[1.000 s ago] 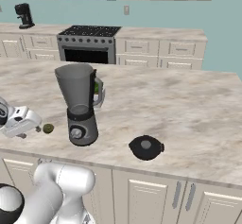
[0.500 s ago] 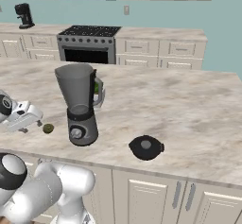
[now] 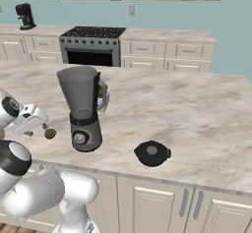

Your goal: Open the blender lid, put the kiwi in the blender, close the lid, and start the blender.

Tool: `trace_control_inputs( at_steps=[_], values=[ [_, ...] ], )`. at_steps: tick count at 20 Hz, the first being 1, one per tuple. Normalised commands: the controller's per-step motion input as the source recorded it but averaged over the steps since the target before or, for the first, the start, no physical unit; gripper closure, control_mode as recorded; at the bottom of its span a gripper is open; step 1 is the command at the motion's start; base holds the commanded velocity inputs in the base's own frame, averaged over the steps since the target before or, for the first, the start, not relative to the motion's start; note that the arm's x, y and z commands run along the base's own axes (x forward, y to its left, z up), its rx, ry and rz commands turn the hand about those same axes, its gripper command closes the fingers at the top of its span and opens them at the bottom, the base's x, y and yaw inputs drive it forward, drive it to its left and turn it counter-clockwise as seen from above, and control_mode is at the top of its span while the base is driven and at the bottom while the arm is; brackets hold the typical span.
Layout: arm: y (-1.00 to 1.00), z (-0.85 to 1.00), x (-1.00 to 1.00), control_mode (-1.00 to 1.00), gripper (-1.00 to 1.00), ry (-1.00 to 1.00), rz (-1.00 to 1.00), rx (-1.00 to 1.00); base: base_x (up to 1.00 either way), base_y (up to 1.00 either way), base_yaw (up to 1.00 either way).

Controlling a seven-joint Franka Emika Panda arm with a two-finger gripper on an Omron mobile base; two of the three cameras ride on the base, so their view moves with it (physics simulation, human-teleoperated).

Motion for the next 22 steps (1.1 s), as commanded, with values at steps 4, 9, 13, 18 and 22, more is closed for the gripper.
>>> trace_control_inputs(
  at_steps=[4,9,13,18,22],
  values=[
    [0.06,-0.19,0.18,-1.0,-1.0,0.0,0.0,0.0,0.0,0.0,0.0],
    [0.03,-0.21,0.19,-1.0,-1.0,0.0,0.0,0.0,0.0,0.0,0.0],
    [0.01,-0.21,0.32,-1.0,-1.0,0.0,0.0,0.0,0.0,0.0,0.0],
    [0.07,-0.15,0.25,-1.0,-1.0,0.0,0.0,0.0,0.0,0.0,0.0],
    [0.09,-0.07,0.12,-1.0,-1.0,0.0,0.0,0.0,0.0,0.0,0.0]
  ],
)
